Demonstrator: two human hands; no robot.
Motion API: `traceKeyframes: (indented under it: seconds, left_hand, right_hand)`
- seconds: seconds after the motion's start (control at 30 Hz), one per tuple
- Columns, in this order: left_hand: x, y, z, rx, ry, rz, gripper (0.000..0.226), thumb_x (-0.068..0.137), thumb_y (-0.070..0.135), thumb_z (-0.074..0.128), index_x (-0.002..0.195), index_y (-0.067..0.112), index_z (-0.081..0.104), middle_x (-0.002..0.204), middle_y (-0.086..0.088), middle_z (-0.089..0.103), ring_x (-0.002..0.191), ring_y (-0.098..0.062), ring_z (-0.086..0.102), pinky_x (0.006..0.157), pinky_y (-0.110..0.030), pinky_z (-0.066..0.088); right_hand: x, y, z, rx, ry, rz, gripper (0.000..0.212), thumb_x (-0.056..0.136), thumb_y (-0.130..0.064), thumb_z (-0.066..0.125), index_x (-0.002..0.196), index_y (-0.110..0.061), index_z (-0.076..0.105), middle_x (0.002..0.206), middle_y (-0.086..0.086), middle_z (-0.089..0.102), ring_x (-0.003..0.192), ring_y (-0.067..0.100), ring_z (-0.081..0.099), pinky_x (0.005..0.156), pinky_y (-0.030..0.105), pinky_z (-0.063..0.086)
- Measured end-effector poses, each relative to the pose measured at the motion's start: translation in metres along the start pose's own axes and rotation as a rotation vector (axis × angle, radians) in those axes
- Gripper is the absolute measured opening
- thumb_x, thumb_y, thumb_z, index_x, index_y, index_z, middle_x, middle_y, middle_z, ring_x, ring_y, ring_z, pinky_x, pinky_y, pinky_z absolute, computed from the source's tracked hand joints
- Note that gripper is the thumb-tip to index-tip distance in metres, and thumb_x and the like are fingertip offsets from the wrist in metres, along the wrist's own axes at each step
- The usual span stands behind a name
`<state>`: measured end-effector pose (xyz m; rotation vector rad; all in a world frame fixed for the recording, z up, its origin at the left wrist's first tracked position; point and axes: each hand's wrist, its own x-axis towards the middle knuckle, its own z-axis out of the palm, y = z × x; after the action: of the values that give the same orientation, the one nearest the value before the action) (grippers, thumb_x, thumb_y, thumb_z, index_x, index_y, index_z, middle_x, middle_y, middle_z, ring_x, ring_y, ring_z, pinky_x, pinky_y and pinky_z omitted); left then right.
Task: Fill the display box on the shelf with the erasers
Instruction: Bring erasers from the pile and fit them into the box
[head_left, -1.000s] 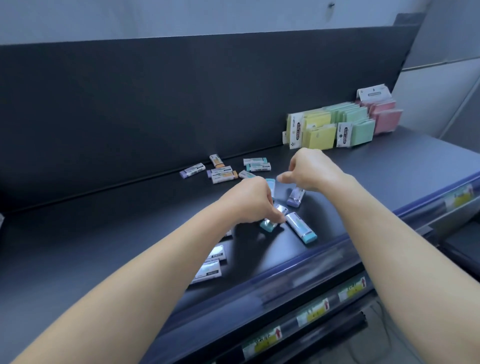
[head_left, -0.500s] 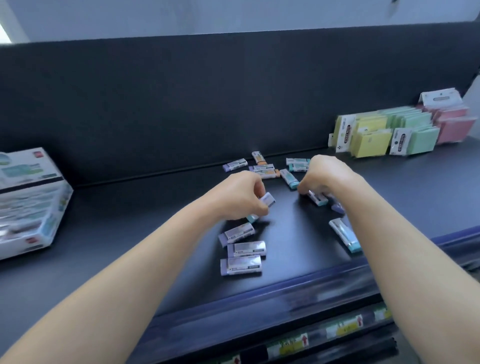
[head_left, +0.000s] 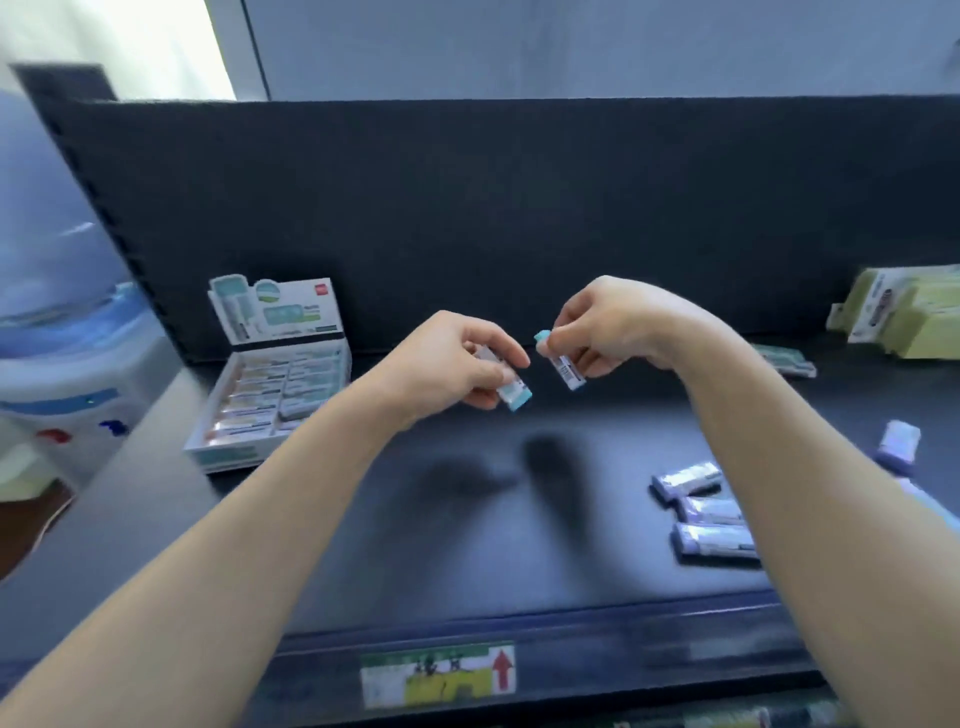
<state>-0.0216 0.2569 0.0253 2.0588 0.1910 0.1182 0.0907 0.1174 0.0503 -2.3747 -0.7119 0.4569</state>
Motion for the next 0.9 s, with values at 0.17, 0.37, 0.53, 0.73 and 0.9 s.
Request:
traceKeyframes:
  seconds: [0.17,0.37,0.53,0.73,0.9]
  left_hand:
    - [-0.039,-0.037,-0.074,0.011,0.132,-0.074,0.026,0.076,-0.007,0.067,0.093,0.012,0.07,0.077,-0.009,0.065,0.064,-0.013,0.06,0.062,-0.015,0.053]
    - [-0.069,-0.073,-0.132,0.032,0.269,-0.11,0.023,0.074,-0.001,0.073,0.09,0.016,0.071,0.072,-0.001,0.062,0.056,-0.006,0.058,0.056,-0.012,0.05]
    - [-0.077,-0.093,-0.152,0.064,0.29,-0.123,0.019,0.074,0.004,0.076,0.086,0.017,0.068,0.091,-0.011,0.071,0.074,-0.018,0.066,0.069,-0.026,0.056]
    - [-0.071,-0.1,-0.151,0.141,0.297,-0.119,0.018,0.074,0.009,0.076,0.087,0.015,0.066,0.088,-0.001,0.068,0.077,-0.017,0.063,0.069,-0.029,0.053]
    - [-0.06,-0.097,-0.145,0.204,0.305,-0.103,0.018,0.075,0.013,0.076,0.09,0.012,0.065,0.083,0.003,0.063,0.069,-0.008,0.057,0.058,-0.017,0.047]
  right_hand:
    - [0.017,-0.072,0.051,0.04,-0.067,-0.123,0.013,0.083,-0.018,0.071,0.091,-0.008,0.069,0.075,0.004,0.067,0.066,0.015,0.063,0.068,0.026,0.059]
    - [0.034,-0.124,0.098,0.028,-0.135,-0.214,0.018,0.079,-0.007,0.073,0.097,-0.008,0.068,0.082,0.004,0.067,0.076,0.019,0.065,0.076,0.031,0.059]
    - [0.039,-0.145,0.122,0.056,-0.118,-0.242,0.022,0.081,-0.006,0.071,0.101,-0.012,0.065,0.085,0.003,0.062,0.073,0.017,0.062,0.063,0.024,0.055]
    - [0.043,-0.146,0.128,0.133,-0.034,-0.207,0.017,0.084,-0.007,0.066,0.101,-0.008,0.067,0.078,-0.001,0.064,0.066,0.011,0.061,0.058,0.02,0.053]
    - [0.05,-0.144,0.122,0.206,-0.044,-0.186,0.014,0.084,-0.003,0.062,0.097,-0.009,0.063,0.084,0.004,0.066,0.069,0.017,0.064,0.064,0.027,0.058]
